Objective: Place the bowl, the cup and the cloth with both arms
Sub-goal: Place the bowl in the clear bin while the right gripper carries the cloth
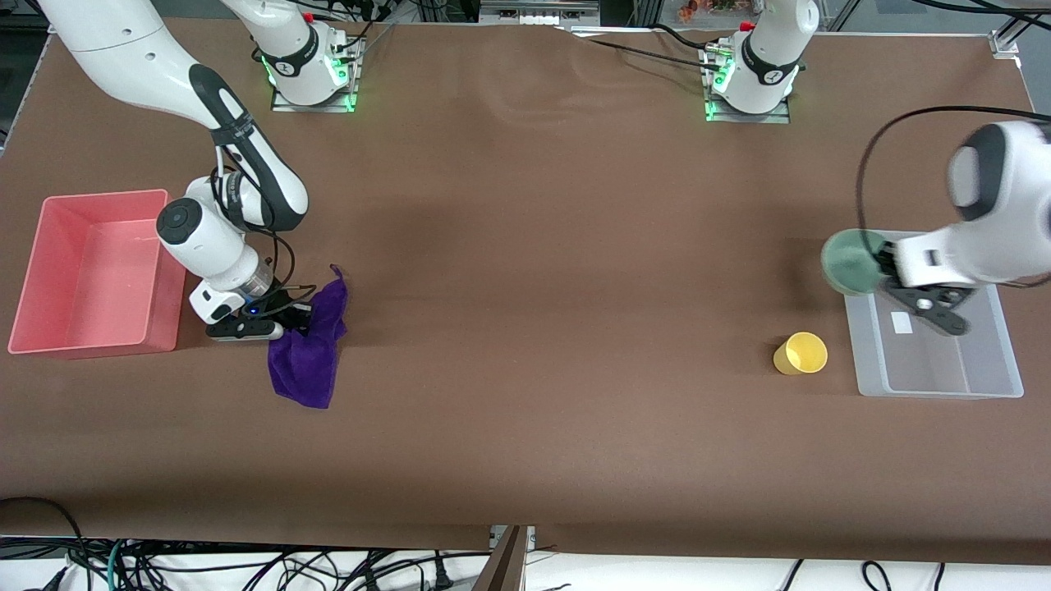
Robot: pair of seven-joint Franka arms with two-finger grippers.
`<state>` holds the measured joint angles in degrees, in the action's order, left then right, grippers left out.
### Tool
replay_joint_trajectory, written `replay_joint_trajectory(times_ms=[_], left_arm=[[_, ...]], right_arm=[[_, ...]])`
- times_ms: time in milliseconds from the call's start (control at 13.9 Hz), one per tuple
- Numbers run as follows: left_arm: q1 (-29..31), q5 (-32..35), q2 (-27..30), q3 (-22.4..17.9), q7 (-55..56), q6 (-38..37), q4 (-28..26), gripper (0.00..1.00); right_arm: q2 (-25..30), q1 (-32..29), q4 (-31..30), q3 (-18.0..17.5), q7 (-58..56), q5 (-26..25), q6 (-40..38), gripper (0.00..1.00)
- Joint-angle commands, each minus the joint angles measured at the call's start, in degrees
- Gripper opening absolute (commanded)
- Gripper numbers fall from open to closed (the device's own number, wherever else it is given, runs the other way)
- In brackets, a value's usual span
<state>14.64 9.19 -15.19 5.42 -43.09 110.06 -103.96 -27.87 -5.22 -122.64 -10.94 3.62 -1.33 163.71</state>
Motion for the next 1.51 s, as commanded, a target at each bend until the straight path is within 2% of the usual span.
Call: replay_joint_trajectory(times_ms=[0, 72, 216, 360, 432, 504, 576, 647, 791, 863, 1007, 1151, 1367, 1439], left_arm=[[5.1, 1.3, -8.5, 0.6, -8.6, -0.9, 7.6, 0.00], [7.4, 1.2, -10.5, 0.6, -11.8, -0.7, 8.8, 0.00], [10.9, 1.3, -14.1, 0.6, -16.2, 2.3, 9.6, 0.00], [14.2, 0.9, -17.0, 0.6, -20.1, 7.5, 9.6, 0.00], [15.0, 0.6, -18.3, 0.6, -20.5, 8.6, 9.6, 0.00], [15.3, 0.5, -19.1, 0.6, -20.2, 8.8, 9.7, 0.13], [15.3, -0.4, -19.7, 0.6, -20.0, 8.9, 9.7, 0.70], [15.9, -2.1, -20.0, 0.6, -20.6, 8.9, 10.2, 1.00], [15.7, -2.7, -18.7, 0.9, -20.5, 8.2, 11.0, 1.00], [15.2, -2.7, -16.8, 1.6, -20.1, 7.4, 11.4, 1.00], [14.4, -2.7, -14.0, 6.2, -18.0, 3.7, 13.3, 1.00], [13.0, -1.6, -13.7, 11.5, -13.4, -0.5, 17.2, 1.00], [3.4, -0.4, -14.8, 11.5, -7.1, -0.7, 18.5, 1.00], [2.1, 0.8, -16.4, 11.5, -4.8, 0.2, 18.6, 1.00]], right_arm=[[5.7, 0.2, 5.6, 1.5, -2.6, -0.3, -14.6, 0.00], [7.5, -0.1, 10.1, 2.1, -4.0, -0.3, -24.4, 0.00], [9.6, -0.1, 21.1, 5.8, -10.0, -0.1, -45.0, 0.00], [9.7, -0.1, 33.0, 11.7, -20.4, 0.5, -62.4, 0.00], [9.4, -0.1, 37.3, 14.5, -25.3, 0.4, -68.5, 0.00], [9.5, -0.1, 39.4, 17.8, -30.1, 0.0, -72.3, 0.00], [9.6, -0.1, 39.6, 21.5, -35.2, -0.1, -73.3, 0.00], [9.5, -0.1, 39.3, 25.0, -40.7, -0.1, -73.4, 0.00], [8.0, -0.7, 37.3, 29.8, -46.8, 0.6, -72.1, 0.00], [7.7, -1.3, 35.2, 30.4, -47.0, 0.7, -70.5, 0.00], [7.6, -2.6, 30.5, 30.4, -47.4, 0.7, -66.1, 0.00], [7.0, -3.6, 26.6, 30.4, -49.1, 0.8, -61.2, 0.00], [5.9, -3.7, 21.7, 30.5, -49.1, 1.7, -55.4, 0.00], [5.5, -3.7, 20.9, 30.5, -49.5, 2.1, -54.6, 0.00]])
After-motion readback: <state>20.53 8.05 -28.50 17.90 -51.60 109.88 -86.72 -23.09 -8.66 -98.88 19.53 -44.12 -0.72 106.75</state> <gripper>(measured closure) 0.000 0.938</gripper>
